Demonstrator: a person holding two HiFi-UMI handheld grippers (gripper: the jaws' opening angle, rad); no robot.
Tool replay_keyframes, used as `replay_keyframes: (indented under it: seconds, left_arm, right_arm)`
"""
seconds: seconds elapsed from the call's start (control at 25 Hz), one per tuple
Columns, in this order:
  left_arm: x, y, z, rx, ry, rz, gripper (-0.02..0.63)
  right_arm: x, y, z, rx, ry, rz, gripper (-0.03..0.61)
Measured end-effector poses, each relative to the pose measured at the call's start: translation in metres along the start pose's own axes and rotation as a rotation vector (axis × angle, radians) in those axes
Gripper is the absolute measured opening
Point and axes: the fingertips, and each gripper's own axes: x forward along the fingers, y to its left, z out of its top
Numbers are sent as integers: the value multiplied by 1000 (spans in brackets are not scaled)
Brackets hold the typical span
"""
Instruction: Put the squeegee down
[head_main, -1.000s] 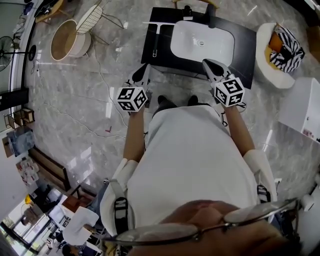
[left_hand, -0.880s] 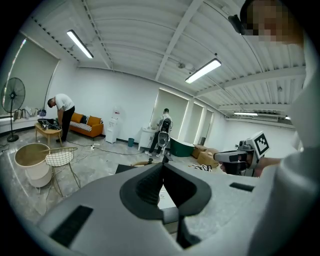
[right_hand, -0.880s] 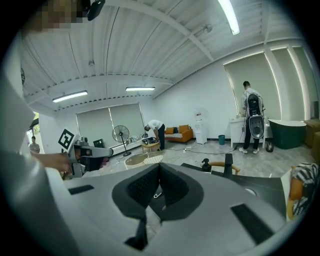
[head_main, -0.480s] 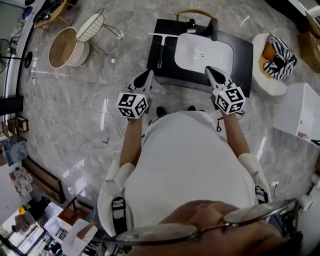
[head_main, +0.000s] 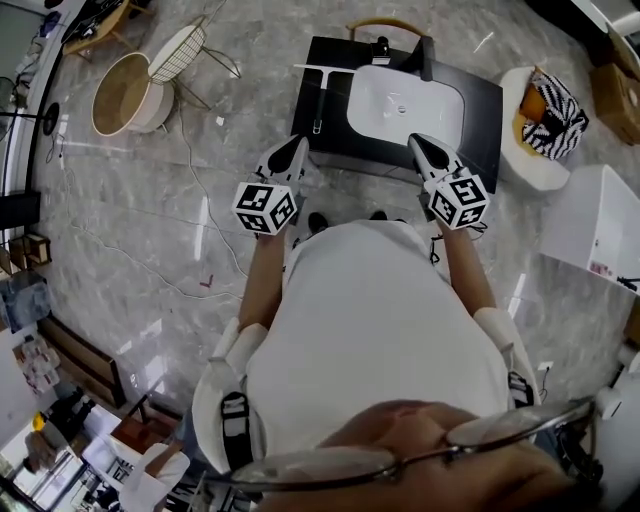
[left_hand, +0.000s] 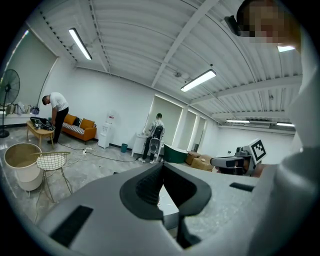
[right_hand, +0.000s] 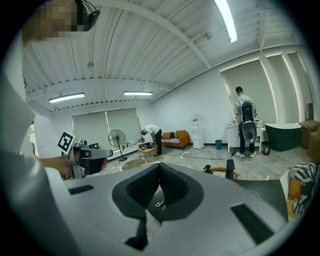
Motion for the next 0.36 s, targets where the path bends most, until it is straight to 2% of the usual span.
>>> replay_keyframes:
  seconds: [0.36]
  left_arm:
    - [-5, 2, 6, -7, -9, 1, 5]
  right_arm:
    - [2, 6, 6, -5, -4, 10, 5]
